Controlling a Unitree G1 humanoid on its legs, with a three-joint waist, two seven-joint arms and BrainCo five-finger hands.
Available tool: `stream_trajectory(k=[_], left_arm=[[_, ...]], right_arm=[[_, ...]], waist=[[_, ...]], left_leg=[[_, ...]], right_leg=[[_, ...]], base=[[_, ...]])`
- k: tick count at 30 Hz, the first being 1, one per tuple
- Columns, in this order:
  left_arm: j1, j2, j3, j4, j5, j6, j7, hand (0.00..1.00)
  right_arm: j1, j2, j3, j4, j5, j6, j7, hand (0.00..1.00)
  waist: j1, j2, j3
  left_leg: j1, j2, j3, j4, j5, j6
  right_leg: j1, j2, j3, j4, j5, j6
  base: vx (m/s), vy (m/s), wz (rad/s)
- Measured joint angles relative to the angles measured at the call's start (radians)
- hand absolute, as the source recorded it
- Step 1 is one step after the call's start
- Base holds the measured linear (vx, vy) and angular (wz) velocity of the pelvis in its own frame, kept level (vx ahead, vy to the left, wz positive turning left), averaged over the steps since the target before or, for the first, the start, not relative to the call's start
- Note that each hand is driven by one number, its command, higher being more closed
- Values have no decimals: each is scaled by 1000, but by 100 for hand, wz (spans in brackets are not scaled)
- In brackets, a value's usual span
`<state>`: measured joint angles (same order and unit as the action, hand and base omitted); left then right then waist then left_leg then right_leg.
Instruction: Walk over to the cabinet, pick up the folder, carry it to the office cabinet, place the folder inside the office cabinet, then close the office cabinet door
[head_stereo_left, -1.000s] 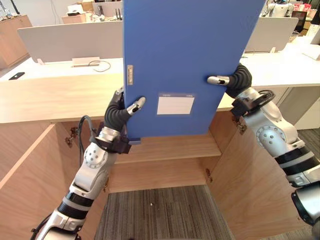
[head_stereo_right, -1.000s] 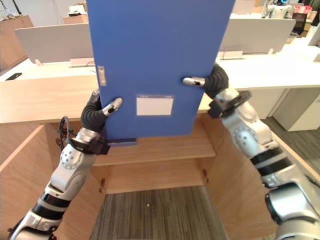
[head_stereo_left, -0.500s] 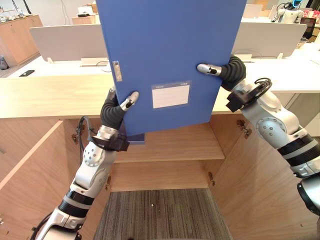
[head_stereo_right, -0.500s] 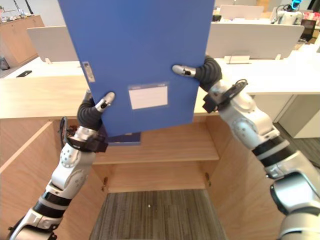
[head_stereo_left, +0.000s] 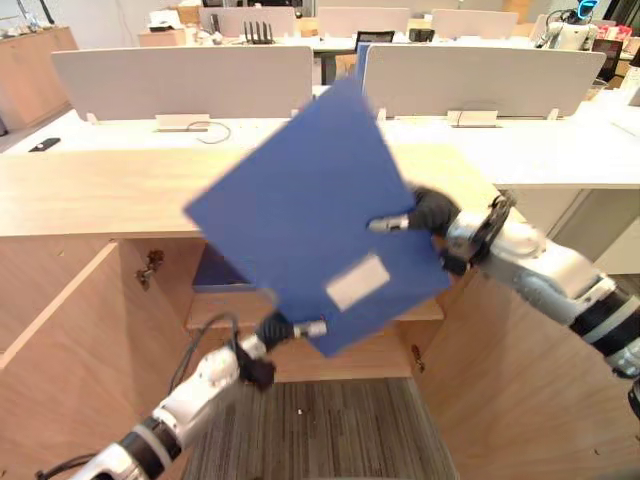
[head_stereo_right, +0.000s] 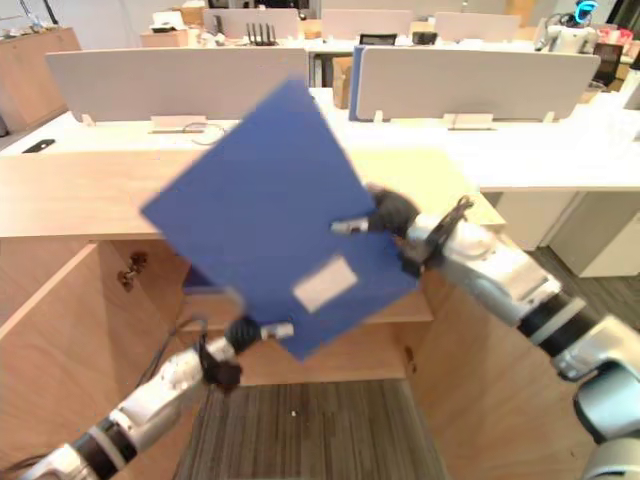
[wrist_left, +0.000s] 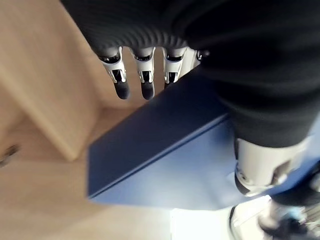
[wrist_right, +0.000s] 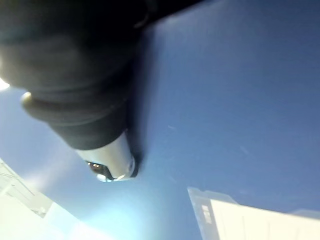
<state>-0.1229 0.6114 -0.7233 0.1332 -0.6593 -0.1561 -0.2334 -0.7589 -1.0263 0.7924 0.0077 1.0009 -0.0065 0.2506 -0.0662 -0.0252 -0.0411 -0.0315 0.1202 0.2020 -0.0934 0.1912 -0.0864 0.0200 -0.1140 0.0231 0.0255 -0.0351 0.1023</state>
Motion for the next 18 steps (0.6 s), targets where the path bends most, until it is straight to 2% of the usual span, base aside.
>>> stream_trajectory(k=[1, 3, 4, 7, 9, 10, 12, 14, 18], left_arm=[[58, -8, -2, 67, 29, 13, -55, 0], [83, -24, 0, 154, 54, 31, -70, 0], [120, -52, 33, 291, 112, 57, -81, 0], [165, -113, 124, 526, 193, 95, -87, 0], [188, -196, 278, 725, 299, 104, -87, 0], [190, -214, 320, 764, 335, 105, -83, 0], [209, -274, 484, 866, 434, 107, -63, 0], [224, -297, 557, 901, 495, 107, -40, 0], [249, -310, 660, 939, 598, 109, 18, 0]], right_arm=[[8, -3, 1, -27, -3, 13, 15, 100], [4, -18, -8, -55, 1, 11, 29, 100], [5, -43, -20, -108, 0, 2, 71, 100], [35, -101, -73, -212, -43, -31, 119, 100], [109, -121, -151, -258, -124, -53, 140, 100], [130, -121, -169, -264, -143, -53, 147, 100], [211, -125, -206, -295, -245, -55, 172, 100], [271, -125, -215, -317, -318, -55, 194, 100], [467, -107, -207, -350, -572, -53, 254, 100]], waist=[[-5, -4, 3], [-6, -8, 3], [-8, -16, 4], [-10, -35, 14], [-3, -57, 20], [-1, -62, 21], [4, -75, 22], [8, -77, 22], [24, -76, 23]], left_leg=[[2, 2, 5, 0, -3, -2], [7, 5, 12, 0, -6, -5], [12, 10, 16, 0, -10, -9], [15, 16, 20, 0, -14, -14], [17, 19, 25, 0, -17, -16], [18, 19, 26, 0, -17, -16], [20, 20, 29, 0, -19, -16], [27, 20, 34, 0, -22, -17], [33, 26, 41, 0, -29, -21]], right_leg=[[-1, 2, 4, 0, 0, 0], [0, 4, 9, 0, 0, 0], [4, 8, 11, 0, -1, -1], [4, 14, 14, 1, -4, -6], [4, 16, 18, 2, -5, -8], [3, 16, 20, 3, -6, -8], [0, 17, 25, 10, -8, -11], [0, 17, 31, 18, -12, -13], [-15, 24, 42, 47, -32, -21]], base=[[52, -3, -9], [44, -6, -11], [42, -13, -11], [31, -19, -7], [3, -1, -6], [-5, 3, -5], [-15, 5, -5], [-16, 6, -8], [-36, -4, -6]])
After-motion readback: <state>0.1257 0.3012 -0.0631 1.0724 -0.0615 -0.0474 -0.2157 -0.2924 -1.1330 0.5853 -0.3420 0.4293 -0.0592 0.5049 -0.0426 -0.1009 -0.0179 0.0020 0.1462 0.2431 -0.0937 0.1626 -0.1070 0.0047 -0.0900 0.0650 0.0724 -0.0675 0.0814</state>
